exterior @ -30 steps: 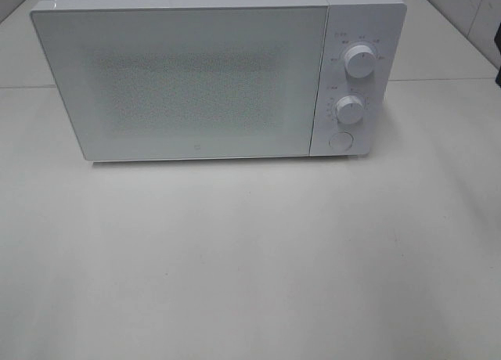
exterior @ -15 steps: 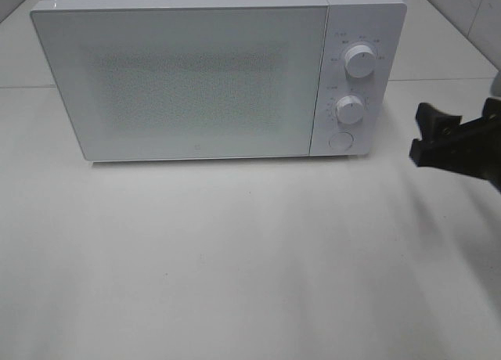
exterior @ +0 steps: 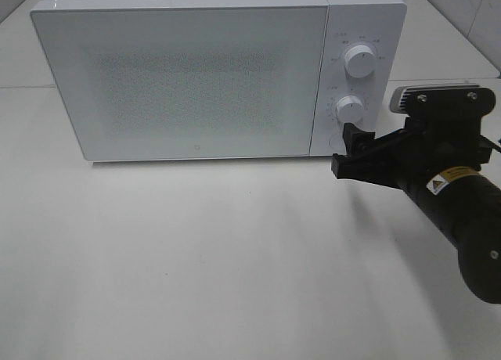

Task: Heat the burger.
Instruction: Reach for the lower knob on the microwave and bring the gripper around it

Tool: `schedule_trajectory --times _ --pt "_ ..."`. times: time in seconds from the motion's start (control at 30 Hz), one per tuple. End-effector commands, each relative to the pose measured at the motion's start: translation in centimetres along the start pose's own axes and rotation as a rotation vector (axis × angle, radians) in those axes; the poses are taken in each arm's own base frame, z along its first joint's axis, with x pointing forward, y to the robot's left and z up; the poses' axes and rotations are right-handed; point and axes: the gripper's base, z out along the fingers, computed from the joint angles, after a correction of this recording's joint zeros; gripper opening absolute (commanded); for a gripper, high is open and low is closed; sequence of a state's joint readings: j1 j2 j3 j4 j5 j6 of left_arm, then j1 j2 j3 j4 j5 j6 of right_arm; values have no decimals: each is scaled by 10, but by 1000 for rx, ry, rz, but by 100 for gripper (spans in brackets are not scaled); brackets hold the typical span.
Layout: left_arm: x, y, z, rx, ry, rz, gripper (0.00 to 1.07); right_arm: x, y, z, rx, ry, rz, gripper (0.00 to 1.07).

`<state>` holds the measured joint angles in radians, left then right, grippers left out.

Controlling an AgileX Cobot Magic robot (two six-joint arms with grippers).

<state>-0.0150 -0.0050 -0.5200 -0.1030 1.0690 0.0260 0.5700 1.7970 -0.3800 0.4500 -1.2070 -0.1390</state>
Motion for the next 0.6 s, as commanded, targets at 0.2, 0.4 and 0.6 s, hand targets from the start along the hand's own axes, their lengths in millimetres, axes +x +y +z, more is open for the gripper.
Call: schedule_trajectory --times 0.2,0.4,0.6 --pt "1 0 0 -6 1 -3 101 -16 6 30 96 -217 -72 76" --pt "1 0 0 -6 1 -3 101 -15 10 43 96 -223 -67 76" --pt "1 0 0 -6 1 -3 101 -16 7 57 123 -233 -63 76"
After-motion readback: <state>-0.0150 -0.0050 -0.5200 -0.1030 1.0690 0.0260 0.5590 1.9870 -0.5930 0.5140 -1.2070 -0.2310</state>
